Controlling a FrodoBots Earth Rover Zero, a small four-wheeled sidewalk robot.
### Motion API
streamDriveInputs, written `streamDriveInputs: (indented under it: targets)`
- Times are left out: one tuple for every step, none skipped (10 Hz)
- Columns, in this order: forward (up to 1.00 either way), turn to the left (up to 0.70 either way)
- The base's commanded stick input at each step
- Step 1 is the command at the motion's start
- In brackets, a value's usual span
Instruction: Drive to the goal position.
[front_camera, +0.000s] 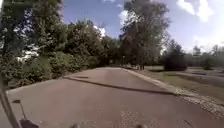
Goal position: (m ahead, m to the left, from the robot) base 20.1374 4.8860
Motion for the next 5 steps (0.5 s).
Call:
streamDriveInputs:
  targets:
    - [0.7, 0.0]
    - [0.7, 0.0]
    - [0.7, 0.0]
    - [0.7, 0.0]
    - [0.7, 0.0]
